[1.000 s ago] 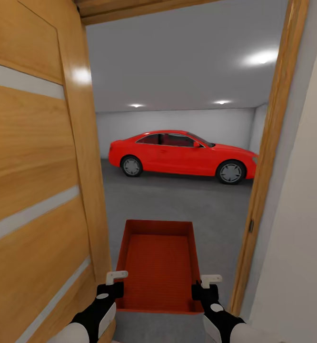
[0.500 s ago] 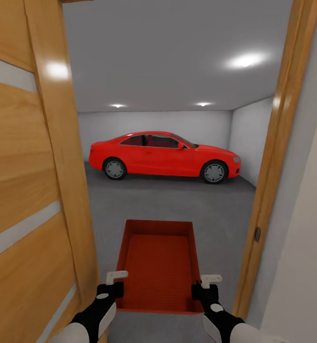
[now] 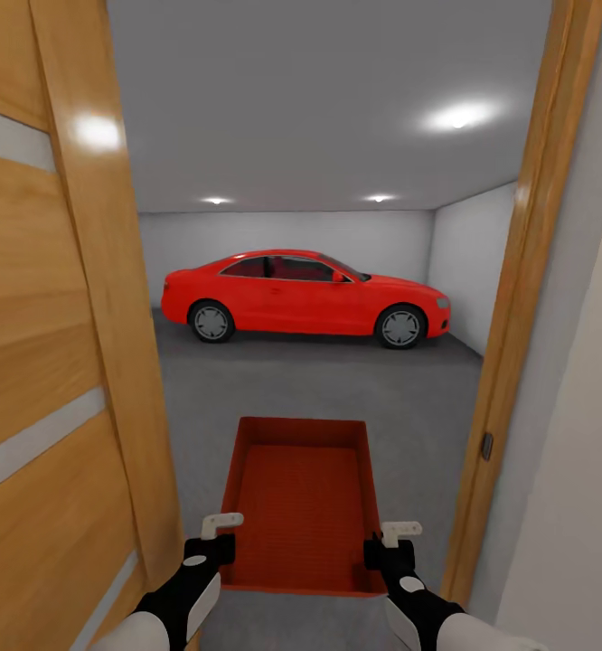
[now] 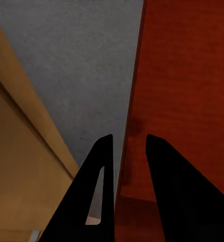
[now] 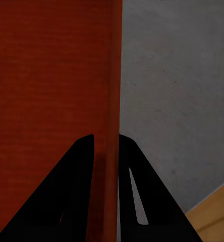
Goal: Move the two storage containers from the living room to the garage. In the garage, place one container on the floor and stack the other container on top of it (either order is fine).
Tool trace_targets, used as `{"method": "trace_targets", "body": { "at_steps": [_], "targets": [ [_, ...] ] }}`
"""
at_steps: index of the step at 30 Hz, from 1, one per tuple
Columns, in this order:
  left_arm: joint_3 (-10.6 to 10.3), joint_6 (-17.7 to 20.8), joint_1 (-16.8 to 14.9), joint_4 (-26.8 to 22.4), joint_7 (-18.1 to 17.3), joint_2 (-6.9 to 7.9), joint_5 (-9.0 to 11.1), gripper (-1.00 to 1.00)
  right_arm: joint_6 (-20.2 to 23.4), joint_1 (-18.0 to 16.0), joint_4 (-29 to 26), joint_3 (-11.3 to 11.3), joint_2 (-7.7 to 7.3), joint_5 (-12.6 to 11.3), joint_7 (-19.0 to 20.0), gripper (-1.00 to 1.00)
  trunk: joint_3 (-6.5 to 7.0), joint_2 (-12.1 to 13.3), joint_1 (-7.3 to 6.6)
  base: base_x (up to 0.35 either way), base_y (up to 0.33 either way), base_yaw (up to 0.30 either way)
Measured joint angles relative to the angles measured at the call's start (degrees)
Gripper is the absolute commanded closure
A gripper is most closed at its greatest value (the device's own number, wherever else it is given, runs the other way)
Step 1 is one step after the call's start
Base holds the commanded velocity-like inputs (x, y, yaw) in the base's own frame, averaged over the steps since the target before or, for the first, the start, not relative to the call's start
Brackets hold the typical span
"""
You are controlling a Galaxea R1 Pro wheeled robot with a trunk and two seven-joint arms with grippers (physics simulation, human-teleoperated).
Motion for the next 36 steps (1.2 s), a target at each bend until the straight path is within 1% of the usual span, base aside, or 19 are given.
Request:
{"method": "trace_targets", "body": {
  "at_steps": [2,4,18,27,36],
  "targets": [
    [0.3,-0.5,0.0,0.4,-0.1,-0.02,-0.1,1.0,0.0,0.0,0.0,0.4,-0.01,-0.2,-0.1,1.0,0.0,0.0,-0.02,0.268,0.0,0.0],
    [0.1,-0.1,0.0,0.1,0.0,-0.01,0.0,1.0,0.0,0.0,0.0,0.0,0.0,0.0,0.0,1.0,0.0,0.0,-0.02,0.297,0.0,0.0],
    [0.2,-0.2,0.0,0.2,0.0,-0.02,-0.1,1.0,0.0,0.0,0.0,0.1,0.0,0.0,0.0,1.0,0.0,0.0,-0.03,0.315,0.0,-0.004],
    [0.3,-0.3,0.0,0.4,-0.1,-0.02,-0.1,1.0,0.0,0.0,0.0,0.2,-0.01,0.1,-0.1,1.0,0.0,0.0,0.01,0.04,0.0,-0.216],
    [0.2,-0.3,0.0,0.2,-0.1,-0.01,-0.1,1.0,0.0,0.0,0.0,0.2,0.0,0.0,0.0,1.0,0.0,0.0,0.0,0.026,0.0,-0.027]
  ]
}}
